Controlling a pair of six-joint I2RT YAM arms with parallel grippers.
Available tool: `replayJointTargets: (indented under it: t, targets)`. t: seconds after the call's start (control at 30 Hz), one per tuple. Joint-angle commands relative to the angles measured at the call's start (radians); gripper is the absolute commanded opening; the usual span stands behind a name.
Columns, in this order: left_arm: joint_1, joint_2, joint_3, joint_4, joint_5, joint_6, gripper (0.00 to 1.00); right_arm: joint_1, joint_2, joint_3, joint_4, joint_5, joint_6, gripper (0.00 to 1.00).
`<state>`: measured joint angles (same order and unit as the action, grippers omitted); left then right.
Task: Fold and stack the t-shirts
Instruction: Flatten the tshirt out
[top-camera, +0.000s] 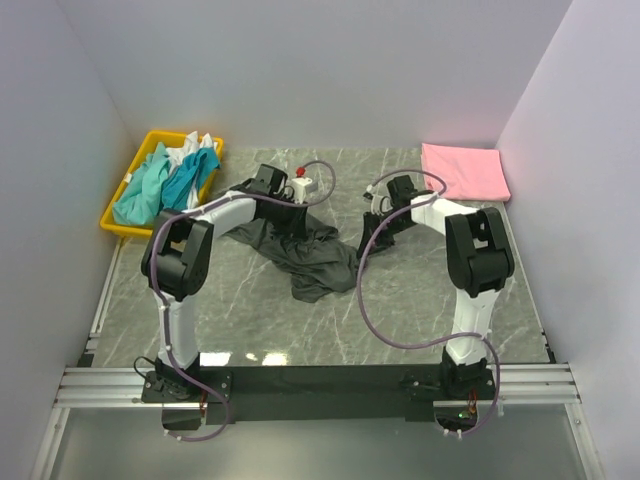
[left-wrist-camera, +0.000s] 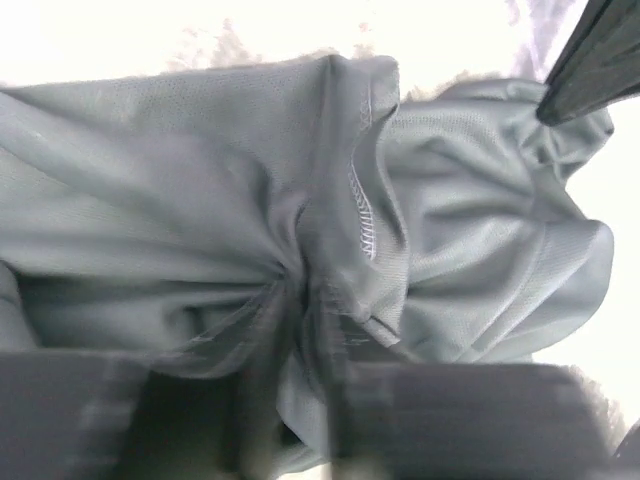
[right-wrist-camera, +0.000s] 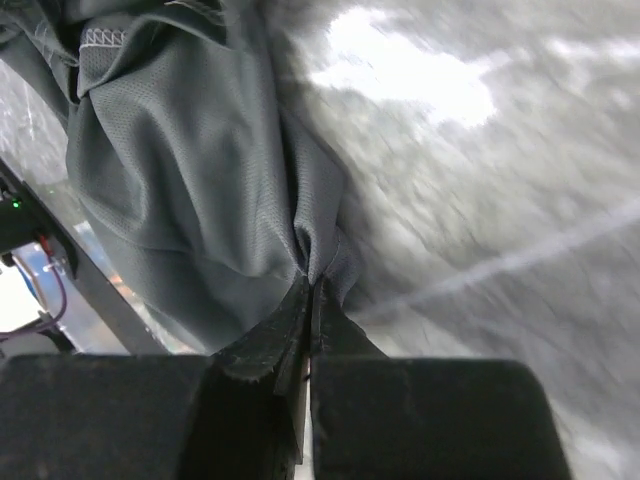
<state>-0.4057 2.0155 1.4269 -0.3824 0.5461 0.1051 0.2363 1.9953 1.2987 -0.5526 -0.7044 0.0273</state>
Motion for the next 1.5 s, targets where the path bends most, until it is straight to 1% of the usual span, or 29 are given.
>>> replayJointTargets:
  t: [0.0,0.03,0.07,0.23,0.27,0.3,0.37,0.47,0.57,0.63,0.7,0.73,0.77,0.8,0.83,0.87,0.93,0.97,1.03,1.13,1.17,1.23,1.27,1.3,1.33,1.37,1.4,1.43,1.47]
  targets:
    - [-0.001,-0.055,0.033,-0.019,0.046,-0.008,0.15,-0.052,-0.085,-0.012,-0.061,-0.009,-0.018,0.0]
    - [0.007,-0.072,0.035,-0.029,0.069,-0.015,0.04,-0.087,-0.119,-0.012,-0.073,-0.006,-0.056,0.0]
    - [0.016,-0.11,0.035,-0.036,0.08,-0.024,0.01,-0.107,-0.137,-0.009,-0.107,-0.001,-0.067,0.0]
    - [0.145,-0.233,0.0,-0.058,0.205,-0.16,0.01,-0.238,-0.268,0.002,-0.239,0.071,-0.185,0.0]
    - [0.165,-0.283,-0.019,-0.046,0.212,-0.195,0.01,-0.294,-0.285,0.004,-0.278,0.091,-0.205,0.0]
    - [0.198,-0.308,-0.067,-0.036,0.212,-0.211,0.01,-0.31,-0.3,0.002,-0.296,0.109,-0.225,0.0]
    - [0.22,-0.368,-0.123,-0.024,0.212,-0.243,0.01,-0.334,-0.337,0.001,-0.331,0.17,-0.279,0.0]
    - [0.24,-0.402,-0.232,-0.007,0.216,-0.269,0.01,-0.345,-0.357,-0.004,-0.34,0.232,-0.328,0.0]
    - [0.268,-0.397,-0.341,0.027,0.216,-0.327,0.01,-0.339,-0.349,-0.024,-0.325,0.24,-0.343,0.0]
    - [0.283,-0.393,-0.385,-0.004,0.232,-0.303,0.01,-0.321,-0.339,-0.055,-0.329,0.232,-0.372,0.0]
    - [0.277,-0.405,-0.394,-0.064,0.251,-0.181,0.01,-0.296,-0.355,-0.113,-0.343,0.243,-0.404,0.0]
    - [0.272,-0.415,-0.39,-0.149,0.256,-0.12,0.01,-0.266,-0.369,-0.136,-0.346,0.253,-0.446,0.0]
    - [0.257,-0.451,-0.381,-0.208,0.253,0.045,0.01,-0.253,-0.386,-0.18,-0.352,0.263,-0.467,0.0]
    - [0.246,-0.475,-0.373,-0.26,0.241,0.132,0.01,-0.244,-0.421,-0.199,-0.36,0.263,-0.489,0.0]
    - [0.239,-0.522,-0.369,-0.397,0.233,0.23,0.01,-0.242,-0.44,-0.214,-0.369,0.258,-0.536,0.0]
    - [0.232,-0.55,-0.361,-0.465,0.232,0.437,0.01,-0.244,-0.458,-0.226,-0.388,0.256,-0.556,0.0]
    - [0.219,-0.613,-0.375,-0.554,0.174,0.577,0.01,-0.247,-0.51,-0.254,-0.411,0.264,-0.619,0.0]
    - [0.214,-0.68,-0.402,-0.625,0.154,0.699,0.01,-0.252,-0.53,-0.26,-0.429,0.266,-0.633,0.0]
    - [0.188,-0.771,-0.431,-0.671,0.082,0.771,0.01,-0.258,-0.579,-0.266,-0.446,0.261,-0.667,0.0]
    - [0.189,-0.804,-0.412,-0.647,0.095,0.679,0.0,-0.272,-0.612,-0.221,-0.431,0.253,-0.62,0.0]
    - [0.189,-0.766,-0.325,-0.648,0.154,0.607,0.0,-0.275,-0.607,-0.191,-0.422,0.246,-0.603,0.0]
    - [0.208,-0.698,-0.196,-0.601,0.214,0.485,0.0,-0.284,-0.578,-0.095,-0.405,0.24,-0.546,0.0]
    - [0.235,-0.619,-0.04,-0.575,0.282,0.331,0.0,-0.29,-0.563,-0.023,-0.392,0.238,-0.532,0.0]
    - [0.246,-0.579,0.043,-0.516,0.308,0.256,0.0,-0.307,-0.531,0.015,-0.388,0.243,-0.506,0.0]
    - [0.252,-0.539,0.125,-0.475,0.316,0.172,0.0,-0.319,-0.512,0.057,-0.385,0.246,-0.494,0.0]
    - [0.254,-0.476,0.27,-0.437,0.305,0.03,0.01,-0.334,-0.495,0.141,-0.382,0.247,-0.481,0.0]
    - [0.254,-0.451,0.332,-0.387,0.264,-0.026,0.0,-0.365,-0.463,0.19,-0.383,0.253,-0.456,0.0]
    - [0.254,-0.414,0.38,-0.28,0.23,-0.083,0.0,-0.383,-0.446,0.241,-0.385,0.256,-0.446,0.0]
    - [0.255,-0.397,0.458,-0.227,0.198,-0.173,0.0,-0.397,-0.429,0.342,-0.382,0.258,-0.432,0.0]
